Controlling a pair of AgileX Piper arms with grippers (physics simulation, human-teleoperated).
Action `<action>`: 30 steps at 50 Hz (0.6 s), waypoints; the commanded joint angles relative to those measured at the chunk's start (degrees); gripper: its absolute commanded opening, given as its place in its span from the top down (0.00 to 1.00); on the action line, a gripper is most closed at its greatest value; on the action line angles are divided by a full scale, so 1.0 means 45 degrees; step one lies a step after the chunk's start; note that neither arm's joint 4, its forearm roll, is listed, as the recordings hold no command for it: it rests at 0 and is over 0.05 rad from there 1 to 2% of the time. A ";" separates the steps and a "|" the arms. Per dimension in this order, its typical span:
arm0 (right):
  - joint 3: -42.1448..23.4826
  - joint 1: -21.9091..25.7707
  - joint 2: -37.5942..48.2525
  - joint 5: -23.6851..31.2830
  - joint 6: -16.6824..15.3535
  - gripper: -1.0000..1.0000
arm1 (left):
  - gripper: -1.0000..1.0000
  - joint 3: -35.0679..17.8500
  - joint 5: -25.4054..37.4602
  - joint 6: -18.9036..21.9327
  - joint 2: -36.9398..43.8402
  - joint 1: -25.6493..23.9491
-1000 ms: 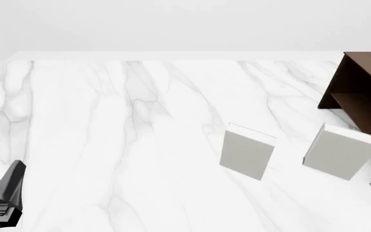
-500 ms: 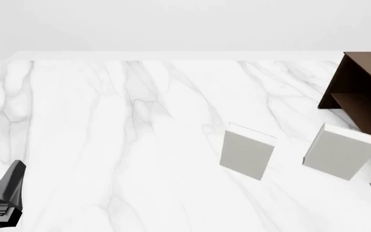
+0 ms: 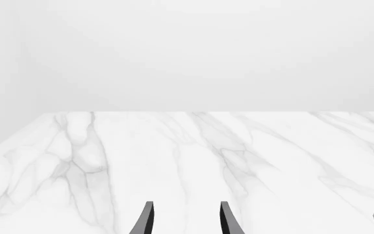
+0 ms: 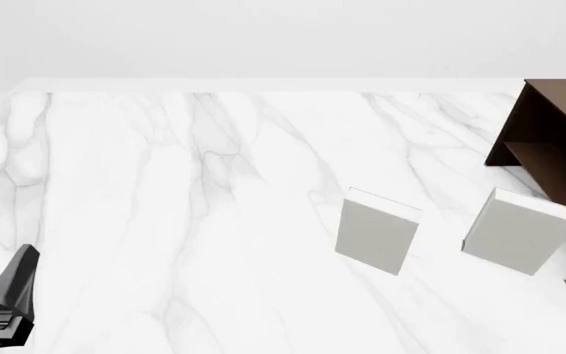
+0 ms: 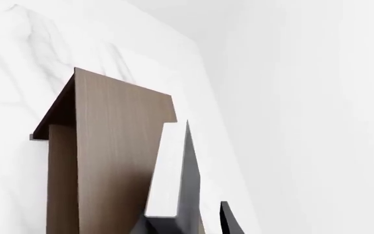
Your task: Pick up the book on the left and place it on top of the shelf.
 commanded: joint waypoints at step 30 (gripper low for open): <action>0.1407 0.1411 -0.2073 0.0004 0.1625 0.00 | 0.00 0.0000 0.0000 0.0000 0.0000 0.0000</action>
